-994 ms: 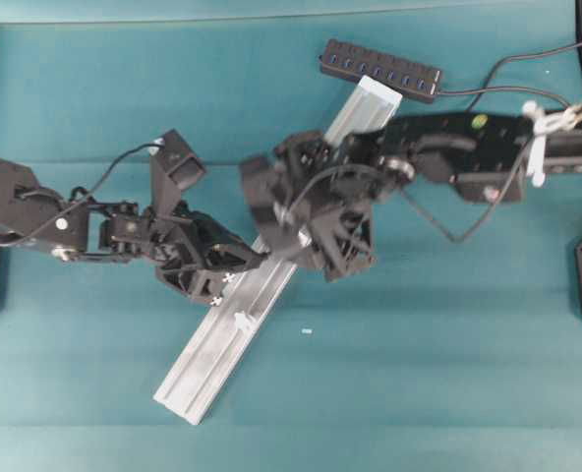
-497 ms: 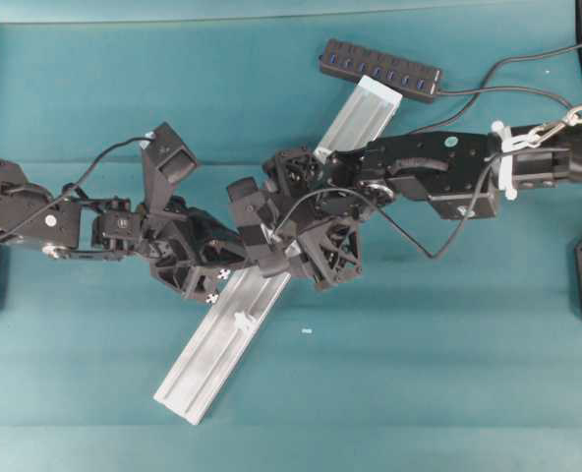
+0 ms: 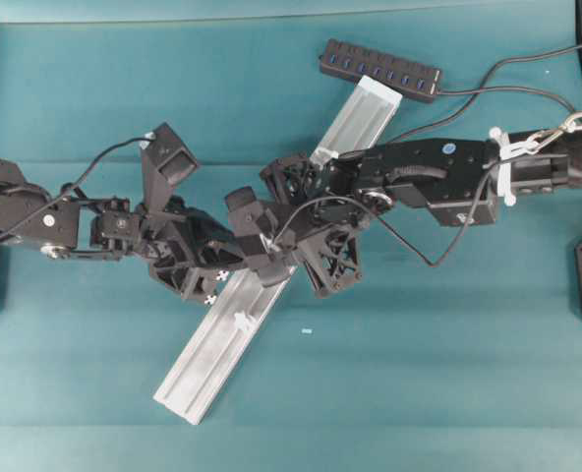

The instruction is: Pass the USB cable through three rings with both arms.

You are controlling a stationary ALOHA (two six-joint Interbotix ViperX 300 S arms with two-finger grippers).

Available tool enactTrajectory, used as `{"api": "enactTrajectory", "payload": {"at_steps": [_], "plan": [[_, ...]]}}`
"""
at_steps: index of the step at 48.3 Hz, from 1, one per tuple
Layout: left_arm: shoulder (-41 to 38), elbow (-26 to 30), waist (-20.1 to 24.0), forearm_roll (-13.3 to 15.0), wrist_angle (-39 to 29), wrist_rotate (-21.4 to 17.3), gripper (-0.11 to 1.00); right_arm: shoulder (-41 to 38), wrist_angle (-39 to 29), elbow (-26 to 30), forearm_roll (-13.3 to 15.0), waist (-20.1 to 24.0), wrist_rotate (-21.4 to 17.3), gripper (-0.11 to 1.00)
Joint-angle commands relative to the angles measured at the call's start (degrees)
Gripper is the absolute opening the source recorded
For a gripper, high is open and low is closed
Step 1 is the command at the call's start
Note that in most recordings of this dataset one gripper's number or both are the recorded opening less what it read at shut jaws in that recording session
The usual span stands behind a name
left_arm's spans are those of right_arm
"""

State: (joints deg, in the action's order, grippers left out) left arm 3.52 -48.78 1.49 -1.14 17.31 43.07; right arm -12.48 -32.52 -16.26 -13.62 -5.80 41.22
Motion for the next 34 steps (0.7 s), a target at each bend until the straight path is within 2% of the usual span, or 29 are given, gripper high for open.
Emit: {"api": "enactTrajectory", "payload": {"at_steps": [1,6,13,16,23,27,34], "plan": [[2.72,0.44,-0.44,-0.18,0.35,-0.44,0.08,-0.09,0.26,0.97,0.00,0.00,-0.35,0.06],[2.99,-0.26,-0.44,-0.18,0.35,-1.14,0.08,-0.35,-0.18,1.05,1.05,0.00,-0.09,0.06],[4.04,-1.23,-0.35,-0.18,1.14,-1.23,0.09,-1.14,-2.72,1.32,5.62,0.79,0.18,0.06],[4.57,-1.67,-0.35,-0.18,1.49,-1.23,0.09,-1.23,-3.08,1.41,6.77,0.88,0.18,0.06],[5.54,-2.37,-0.35,-0.18,1.49,-1.23,0.10,-1.67,-3.16,2.02,7.56,0.97,0.18,0.06],[5.62,-2.02,-0.35,-0.18,1.23,-1.14,0.26,-1.85,-3.25,2.37,7.73,0.97,0.18,0.06],[5.62,-1.76,-0.44,-0.18,-0.70,-1.32,0.69,-2.02,-3.52,2.72,7.82,0.97,0.35,0.06]]}}
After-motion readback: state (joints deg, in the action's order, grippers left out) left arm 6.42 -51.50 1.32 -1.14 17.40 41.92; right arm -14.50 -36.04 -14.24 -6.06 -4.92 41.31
